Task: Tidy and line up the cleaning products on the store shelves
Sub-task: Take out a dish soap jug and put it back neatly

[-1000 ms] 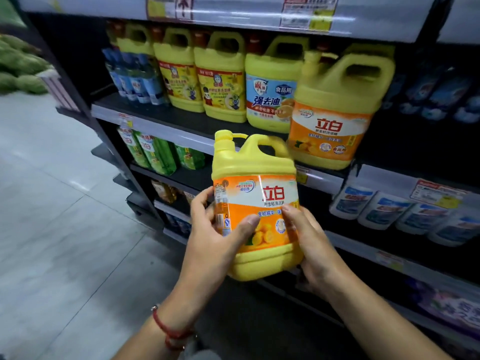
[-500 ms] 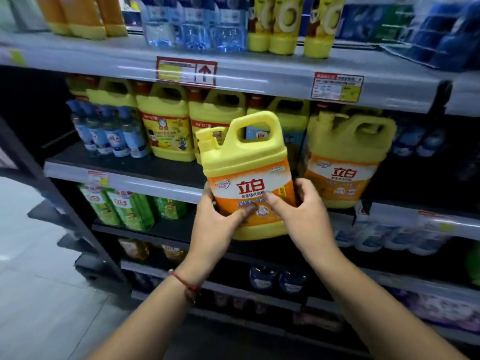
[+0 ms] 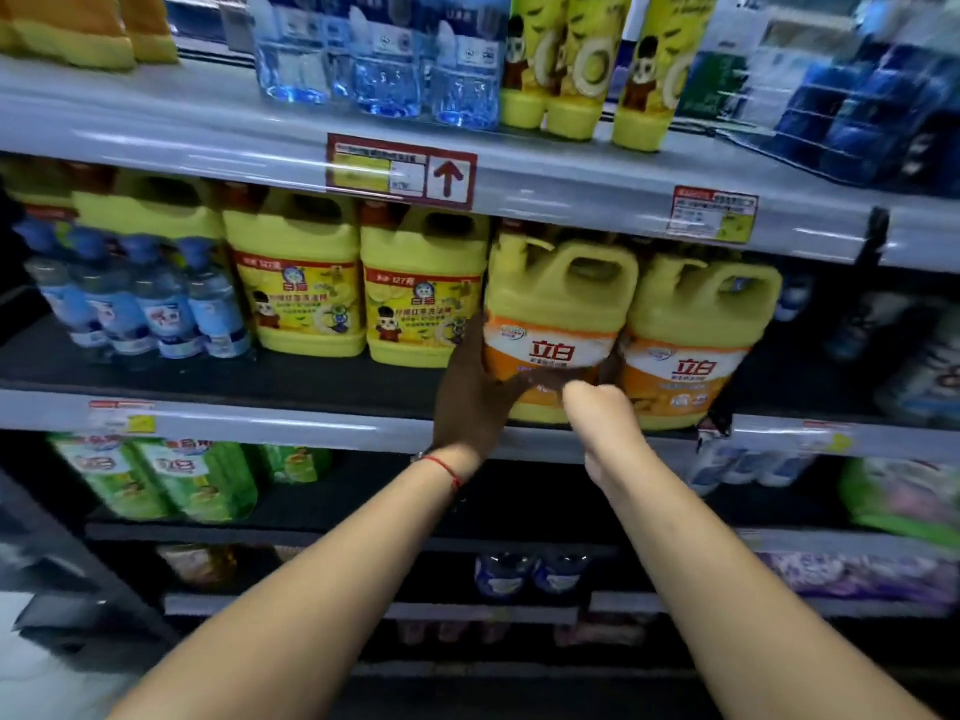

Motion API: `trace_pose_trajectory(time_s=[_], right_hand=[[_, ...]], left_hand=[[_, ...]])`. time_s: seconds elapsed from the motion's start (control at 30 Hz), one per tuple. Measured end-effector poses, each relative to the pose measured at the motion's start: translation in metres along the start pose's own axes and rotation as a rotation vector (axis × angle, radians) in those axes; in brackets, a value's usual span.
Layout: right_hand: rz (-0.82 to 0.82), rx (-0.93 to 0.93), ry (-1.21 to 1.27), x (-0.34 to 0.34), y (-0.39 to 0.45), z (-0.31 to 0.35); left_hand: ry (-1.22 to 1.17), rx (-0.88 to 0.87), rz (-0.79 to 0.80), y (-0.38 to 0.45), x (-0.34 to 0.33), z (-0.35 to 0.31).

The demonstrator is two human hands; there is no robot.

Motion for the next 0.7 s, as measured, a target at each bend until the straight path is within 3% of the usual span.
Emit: trace_pose_trajectory(time_s=[0.1,0.23,0.33,0.4,0.47,0.6,0.7], right_hand=[[-0.029,-0.025,-0.114,-0.007,0.005,-0.009],[-0.159,0.197,0.089,-0.012,0.009,-0.014],[-0.161,0.182,0.06,-0.011,0.01,-0.018],[-0.133,0.121,-0.129,-0.008,-0.014,-0.006],[-0.109,0.188,-0.36,-0.008,-0.028,0.002],[0.076,0.474,-0.876,-0.044,-0.076,0.03],[0.22,0.687,-1.072,-0.089,-0.102,0.048]], left_hand=[[0.033,-0.032,-0.006,0.0,-0.003,0.011],[0.082,-0.043,-0.017,0.002,-0.004,0.021],[0.134,-0.03,0.007,-0.002,-0.004,0.017],[0.186,0.002,0.057,-0.005,-0.002,0.009],[0.319,0.028,0.12,-0.009,0.007,-0.001],[0.567,0.013,0.128,-0.034,0.058,-0.016],[0.804,-0.005,0.047,-0.049,0.117,-0.019]])
Point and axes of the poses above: each hand's wrist, its own y-axis towards the middle knuckle, its own x-axis out of the back of the hand, z = x × y, the point moved 8 cm from there along y, towards the middle knuckle, and after that the axes turned 10 degrees about -y, right-handed, at the moved point
